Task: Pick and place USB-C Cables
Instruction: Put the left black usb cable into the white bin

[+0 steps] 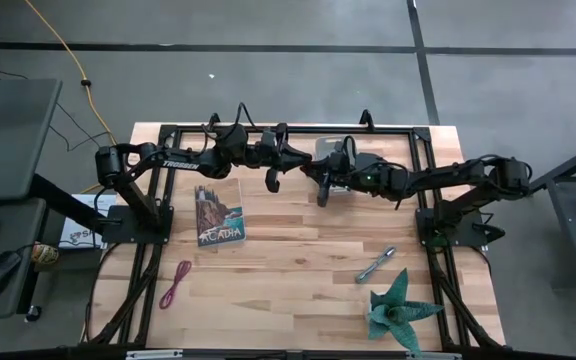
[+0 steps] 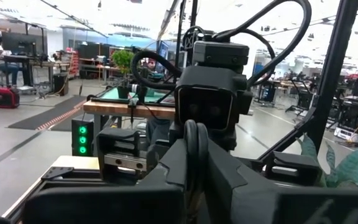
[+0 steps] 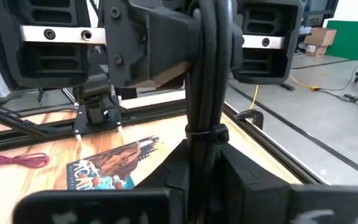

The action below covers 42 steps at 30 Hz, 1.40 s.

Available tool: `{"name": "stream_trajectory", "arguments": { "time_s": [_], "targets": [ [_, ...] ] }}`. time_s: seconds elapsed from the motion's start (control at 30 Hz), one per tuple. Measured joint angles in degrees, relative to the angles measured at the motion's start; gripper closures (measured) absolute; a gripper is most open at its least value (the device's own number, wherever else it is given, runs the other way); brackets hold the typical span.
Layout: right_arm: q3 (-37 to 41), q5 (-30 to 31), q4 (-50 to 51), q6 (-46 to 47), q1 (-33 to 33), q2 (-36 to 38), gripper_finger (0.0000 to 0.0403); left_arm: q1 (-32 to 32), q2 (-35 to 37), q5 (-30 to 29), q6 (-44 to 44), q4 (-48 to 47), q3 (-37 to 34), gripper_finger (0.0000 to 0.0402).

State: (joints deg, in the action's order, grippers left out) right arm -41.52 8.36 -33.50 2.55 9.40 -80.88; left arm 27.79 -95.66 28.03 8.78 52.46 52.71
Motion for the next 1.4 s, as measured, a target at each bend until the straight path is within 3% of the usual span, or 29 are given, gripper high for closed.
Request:
{"name": "stream_trajectory", "arguments": {
  "time_s": [0.2,0.43,0.6,0.77,0.83,1.03,1.13,1.23,1.4],
  "targets": [
    [0.00,0.08,0.65,0.01,0.01,0.00,0.0382,0.37,0.00,-0.17,1.02,-0.58,-0.01,0.0351],
    [0.00,0.20,5.39,0.02,0.95,2.10,0.0382,3.42,1.73,0.37,4.56,-2.43,0.00,0.0277],
    [0.00,0.13,14.19,-0.02,3.41,8.06,0.0382,5.71,7.01,0.34,2.28,-11.41,0.04,0.0236],
    [1.57,2.55,23.43,0.00,4.89,15.22,0.0382,7.50,14.14,3.61,-3.80,-28.26,-0.65,0.0225],
    [4.16,3.51,23.76,0.03,4.87,17.95,0.0382,7.41,16.83,3.67,-5.36,-30.30,-3.50,0.0225],
    [13.61,9.27,17.79,3.56,5.54,23.96,0.0382,7.06,23.50,1.16,-2.23,-16.05,-18.66,0.0231],
    [14.13,10.24,16.73,6.15,6.83,23.75,0.0382,6.52,25.32,-0.28,1.75,-6.91,-24.61,0.0231],
    [9.89,11.21,21.16,7.98,8.14,21.07,0.0382,5.38,27.04,-0.15,2.82,-4.34,-27.00,0.0231],
    [-1.15,11.58,38.88,11.35,11.60,12.75,0.0382,2.68,29.10,-0.16,1.24,-4.54,-27.52,0.0231]
  ]
}}
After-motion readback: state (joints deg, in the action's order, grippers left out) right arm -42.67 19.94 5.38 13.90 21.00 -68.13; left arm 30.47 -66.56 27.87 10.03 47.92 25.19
